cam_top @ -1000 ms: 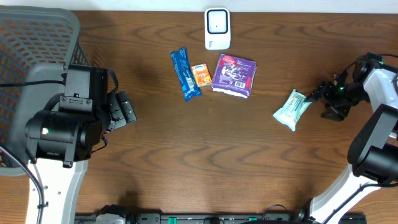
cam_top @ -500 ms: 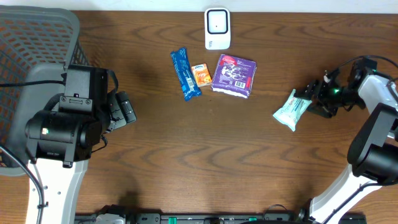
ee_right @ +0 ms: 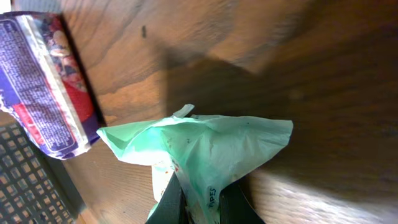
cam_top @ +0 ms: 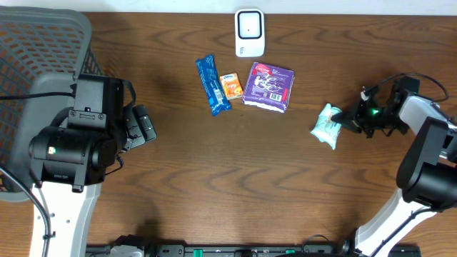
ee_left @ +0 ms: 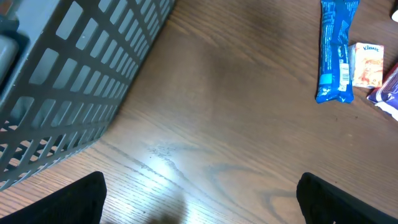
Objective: Scan the item barcode
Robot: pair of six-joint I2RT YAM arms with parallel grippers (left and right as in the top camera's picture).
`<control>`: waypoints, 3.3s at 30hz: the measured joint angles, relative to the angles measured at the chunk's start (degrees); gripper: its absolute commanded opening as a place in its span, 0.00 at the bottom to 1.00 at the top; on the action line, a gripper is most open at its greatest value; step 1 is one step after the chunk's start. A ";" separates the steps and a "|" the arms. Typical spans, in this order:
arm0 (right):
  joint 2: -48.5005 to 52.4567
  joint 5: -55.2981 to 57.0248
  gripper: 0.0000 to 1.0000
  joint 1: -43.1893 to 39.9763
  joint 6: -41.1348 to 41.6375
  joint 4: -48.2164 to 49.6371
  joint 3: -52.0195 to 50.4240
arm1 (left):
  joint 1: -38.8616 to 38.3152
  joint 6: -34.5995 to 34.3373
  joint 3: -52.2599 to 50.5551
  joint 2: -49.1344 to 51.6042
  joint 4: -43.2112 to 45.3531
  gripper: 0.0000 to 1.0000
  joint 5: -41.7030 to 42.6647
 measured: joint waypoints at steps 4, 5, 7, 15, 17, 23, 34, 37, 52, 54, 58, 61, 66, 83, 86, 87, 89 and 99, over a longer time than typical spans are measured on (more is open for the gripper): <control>0.04 -1.64 0.01 1.14 2.51 -0.02 1.57 | 0.00 0.00 0.00 0.00 0.00 0.98 0.00; 0.04 -2.10 0.01 1.33 3.34 -0.07 2.62 | 0.00 0.00 0.00 0.00 0.00 0.98 0.00; 0.04 -2.86 0.01 1.68 5.31 0.00 5.70 | 0.00 0.00 0.00 0.00 -0.02 0.98 0.00; 0.02 -3.52 0.01 6.25 20.22 9.27 18.69 | 0.00 0.00 0.00 0.00 0.00 0.98 0.00; 0.02 -3.04 0.01 9.62 26.14 17.84 19.67 | 0.00 0.00 0.00 0.00 0.00 0.98 0.02; 0.02 6.80 0.01 20.76 43.87 35.43 20.00 | 0.00 0.00 0.00 0.00 -0.02 0.98 0.00; 4.11 28.57 0.01 36.85 52.54 47.47 24.65 | 0.00 0.00 0.00 0.04 0.00 0.98 0.00; 7.87 30.86 0.01 36.30 52.76 47.54 27.80 | 0.00 0.00 0.00 0.04 0.00 0.98 0.00; 20.41 27.67 0.01 34.95 44.87 32.98 47.28 | 0.00 0.00 0.00 0.04 0.00 0.98 0.00; 20.41 27.65 0.01 34.49 42.40 29.00 51.15 | 0.00 0.00 0.00 0.04 0.00 0.98 0.00; 20.39 27.47 0.01 32.68 38.12 19.50 58.25 | 0.00 0.00 0.00 0.04 -0.02 0.98 0.00; 20.39 27.76 0.01 30.42 35.39 7.98 64.13 | 0.00 0.00 0.00 0.04 0.00 0.98 0.00; 20.31 31.15 0.01 22.84 30.05 -8.33 72.76 | 0.00 0.00 0.00 0.04 0.00 0.98 0.00; 20.11 52.43 0.87 -4.28 14.62 -27.47 67.41 | 0.00 0.00 0.00 0.04 0.00 0.98 0.00; 20.11 52.59 0.99 -6.93 13.68 -26.91 63.89 | 0.00 0.00 0.00 0.04 0.00 0.98 0.02; 20.11 52.50 0.99 -7.80 13.25 -26.62 62.45 | 0.00 0.00 0.00 0.04 0.00 0.98 0.00; 20.11 52.09 0.99 -9.07 13.03 -26.51 60.63 | 0.00 0.00 0.00 0.04 0.00 0.98 0.00; 20.11 25.86 0.88 -9.57 6.73 -26.58 58.82 | 0.00 0.00 0.00 0.07 0.00 0.98 0.00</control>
